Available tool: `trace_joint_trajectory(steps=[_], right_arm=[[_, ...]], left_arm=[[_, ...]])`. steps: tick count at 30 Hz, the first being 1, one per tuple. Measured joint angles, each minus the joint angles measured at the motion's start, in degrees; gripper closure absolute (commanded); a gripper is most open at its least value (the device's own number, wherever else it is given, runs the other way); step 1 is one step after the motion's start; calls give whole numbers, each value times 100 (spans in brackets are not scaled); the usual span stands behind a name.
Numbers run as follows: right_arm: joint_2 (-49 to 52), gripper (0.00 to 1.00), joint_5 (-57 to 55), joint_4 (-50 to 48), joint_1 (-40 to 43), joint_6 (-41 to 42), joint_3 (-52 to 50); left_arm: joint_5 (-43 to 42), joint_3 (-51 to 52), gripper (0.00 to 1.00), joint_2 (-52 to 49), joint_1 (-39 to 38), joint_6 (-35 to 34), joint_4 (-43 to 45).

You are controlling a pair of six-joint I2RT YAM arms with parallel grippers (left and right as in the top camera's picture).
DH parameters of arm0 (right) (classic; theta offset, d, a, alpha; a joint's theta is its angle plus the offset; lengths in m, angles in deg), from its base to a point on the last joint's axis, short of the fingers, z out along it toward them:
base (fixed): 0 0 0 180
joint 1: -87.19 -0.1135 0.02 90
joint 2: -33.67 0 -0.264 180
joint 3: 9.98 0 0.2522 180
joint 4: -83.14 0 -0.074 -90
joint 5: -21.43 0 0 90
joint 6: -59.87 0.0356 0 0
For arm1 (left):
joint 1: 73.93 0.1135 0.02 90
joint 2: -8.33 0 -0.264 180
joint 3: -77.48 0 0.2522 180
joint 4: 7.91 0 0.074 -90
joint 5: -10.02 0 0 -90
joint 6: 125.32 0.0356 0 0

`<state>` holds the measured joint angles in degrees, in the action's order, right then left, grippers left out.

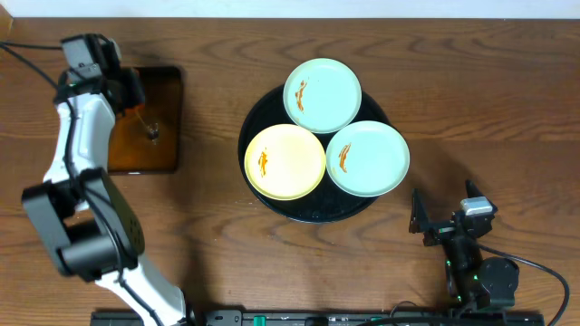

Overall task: Clean dirty plates on tray and stack at the side
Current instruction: 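Grasp the green sponge with the left gripper and lift it out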

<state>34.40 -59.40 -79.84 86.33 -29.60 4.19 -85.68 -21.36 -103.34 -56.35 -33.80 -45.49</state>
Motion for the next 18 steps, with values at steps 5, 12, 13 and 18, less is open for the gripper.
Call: trace_joint_trajectory(steps=[5, 12, 13, 18], right_arm=[[0, 1, 0, 0, 0, 2, 0], [2, 1, -2, 0, 0, 2, 0], [0, 1, -2, 0, 0, 0, 0], [2, 1, 0, 0, 0, 2, 0]], left_arm=[[203, 103, 92, -767, 24, -20, 177], [304, 234, 93, -568, 136, -442, 216], [308, 234, 93, -391, 144, -501, 219], [308, 223, 93, 717, 151, -649, 269]])
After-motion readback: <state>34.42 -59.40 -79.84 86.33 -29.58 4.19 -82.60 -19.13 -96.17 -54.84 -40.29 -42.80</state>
